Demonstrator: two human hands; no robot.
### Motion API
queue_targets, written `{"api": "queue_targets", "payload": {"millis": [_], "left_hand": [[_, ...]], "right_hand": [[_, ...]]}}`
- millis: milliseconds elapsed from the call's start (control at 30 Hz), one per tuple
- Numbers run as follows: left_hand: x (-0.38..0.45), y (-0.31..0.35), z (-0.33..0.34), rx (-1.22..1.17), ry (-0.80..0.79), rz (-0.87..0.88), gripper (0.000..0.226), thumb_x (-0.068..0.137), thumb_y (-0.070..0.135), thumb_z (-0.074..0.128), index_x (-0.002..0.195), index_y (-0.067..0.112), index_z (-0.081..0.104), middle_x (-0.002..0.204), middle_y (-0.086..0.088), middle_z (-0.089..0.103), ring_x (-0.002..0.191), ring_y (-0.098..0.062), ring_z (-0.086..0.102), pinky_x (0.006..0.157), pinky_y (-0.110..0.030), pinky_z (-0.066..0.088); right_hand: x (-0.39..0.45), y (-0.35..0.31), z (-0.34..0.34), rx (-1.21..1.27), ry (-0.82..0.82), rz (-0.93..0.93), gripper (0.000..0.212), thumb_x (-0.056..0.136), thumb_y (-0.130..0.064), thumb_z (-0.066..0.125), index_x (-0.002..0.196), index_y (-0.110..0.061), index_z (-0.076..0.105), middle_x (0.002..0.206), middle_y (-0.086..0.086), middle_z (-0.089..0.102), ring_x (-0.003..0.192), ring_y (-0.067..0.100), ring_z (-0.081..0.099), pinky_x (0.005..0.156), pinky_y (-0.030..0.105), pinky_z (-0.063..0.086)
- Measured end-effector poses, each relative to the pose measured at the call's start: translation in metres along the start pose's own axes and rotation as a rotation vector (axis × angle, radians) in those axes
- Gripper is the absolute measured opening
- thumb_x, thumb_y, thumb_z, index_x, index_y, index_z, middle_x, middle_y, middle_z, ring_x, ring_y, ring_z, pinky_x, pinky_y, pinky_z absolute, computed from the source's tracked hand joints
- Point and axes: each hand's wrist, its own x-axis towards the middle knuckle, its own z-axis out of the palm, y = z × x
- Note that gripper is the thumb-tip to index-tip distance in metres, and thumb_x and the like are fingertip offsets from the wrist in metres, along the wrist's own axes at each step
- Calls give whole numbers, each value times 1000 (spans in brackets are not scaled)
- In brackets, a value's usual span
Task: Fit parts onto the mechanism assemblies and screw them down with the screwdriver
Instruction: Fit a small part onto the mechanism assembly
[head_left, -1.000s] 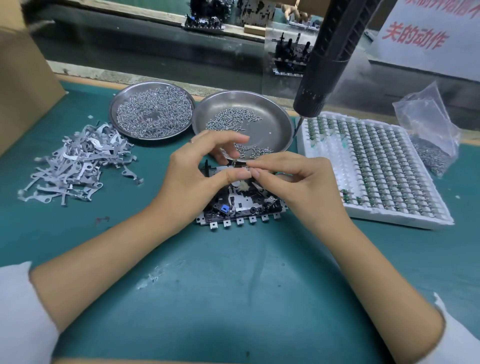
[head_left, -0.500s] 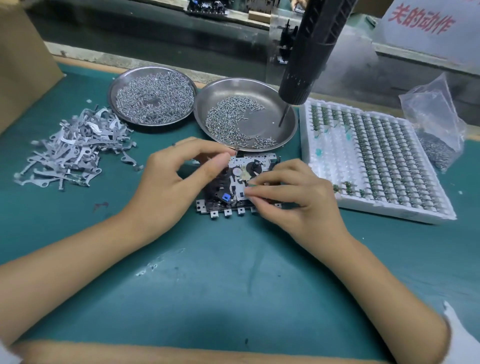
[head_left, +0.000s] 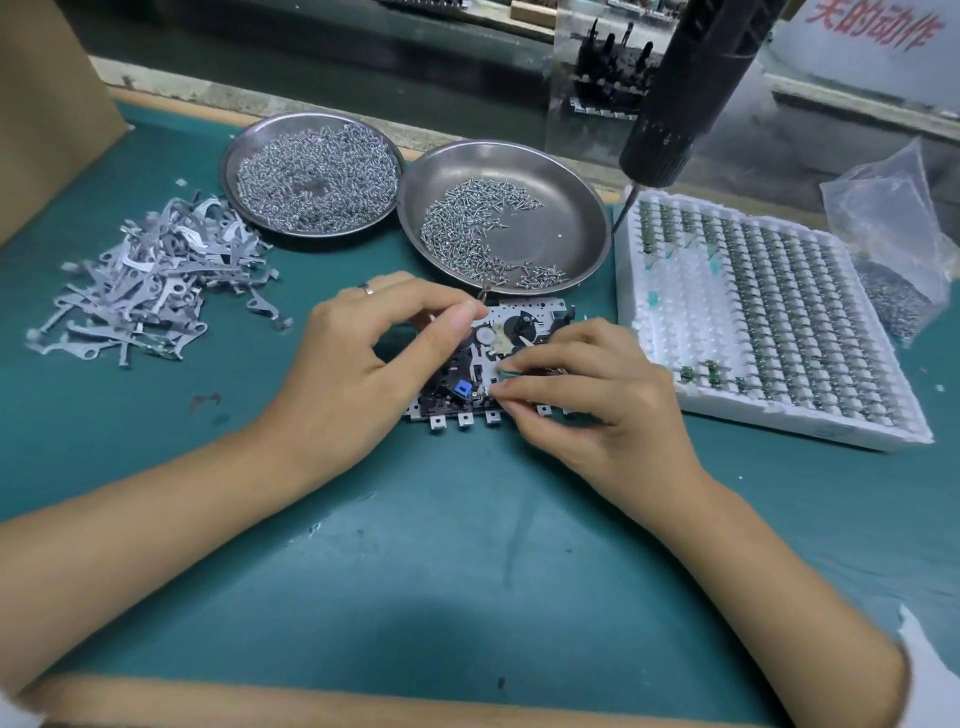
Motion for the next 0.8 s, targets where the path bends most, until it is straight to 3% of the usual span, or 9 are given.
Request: {"api": "queue_targets", "payload": {"millis": [100,333,667,800], "left_hand": [[-2,2,1,61,-26,34,14,89,26,58,96,22,69,86,10,64,83,-13,58,84,-38,45],[-9,1,7,367,-130,226,34,76,36,63,103,16,70,95,5,67,86,-19,59,89,-36,39],[-9,0,13,387,-132,177,37,73,37,58,102,17,70,87,12,66,86,-13,56,92,-27,33],[-7,0,14,331,-153,160,28,73,32,67,98,20,72,84,13,68,84,-13,58,94,-29,33]], "right_hand": [[0,1,-1,-3,-27,4,11,76,-8,77,86,-12,78,93,2,72,79,29,59,73,45,48],[1,-3,-6,157,-79,168,15,78,-8,74,93,-9,76,94,-2,72,84,23,55,80,29,47],[3,-7,-7,238,-62,238,14,77,-5,70,90,-7,77,93,3,71,85,25,55,79,26,45],[4,-12,-11,224,28,258,20,76,1,66,92,-7,75,91,8,65,84,25,59,76,26,47]]}}
